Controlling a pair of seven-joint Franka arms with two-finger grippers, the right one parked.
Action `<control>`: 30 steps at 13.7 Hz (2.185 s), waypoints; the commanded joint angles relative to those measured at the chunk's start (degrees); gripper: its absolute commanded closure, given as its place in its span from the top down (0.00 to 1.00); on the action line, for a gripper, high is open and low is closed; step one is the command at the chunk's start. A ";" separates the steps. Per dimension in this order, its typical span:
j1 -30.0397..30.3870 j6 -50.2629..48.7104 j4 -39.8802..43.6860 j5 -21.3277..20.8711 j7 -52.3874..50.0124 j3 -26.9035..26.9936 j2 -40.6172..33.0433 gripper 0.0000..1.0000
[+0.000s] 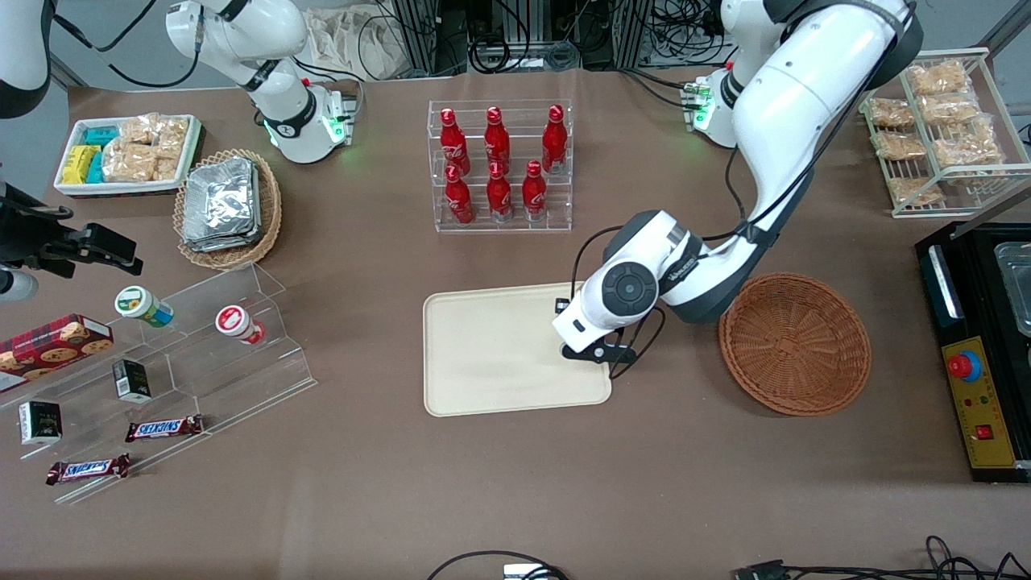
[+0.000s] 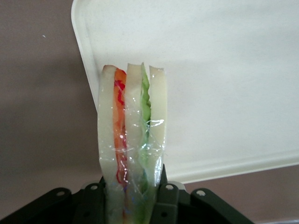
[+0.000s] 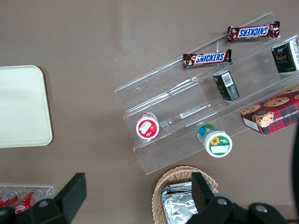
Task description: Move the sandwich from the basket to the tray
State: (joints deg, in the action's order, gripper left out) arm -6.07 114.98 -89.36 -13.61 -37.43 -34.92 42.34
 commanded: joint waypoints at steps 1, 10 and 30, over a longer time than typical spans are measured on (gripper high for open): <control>-0.61 -0.37 2.17 -3.17 -1.68 -0.24 2.65 0.38; -0.70 4.03 2.34 -3.96 -2.74 1.17 5.12 1.00; 26.53 -35.25 6.12 1.83 28.35 0.99 -31.69 1.00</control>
State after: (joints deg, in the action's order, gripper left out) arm 16.74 82.01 -82.02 -13.69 -13.79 -33.72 14.53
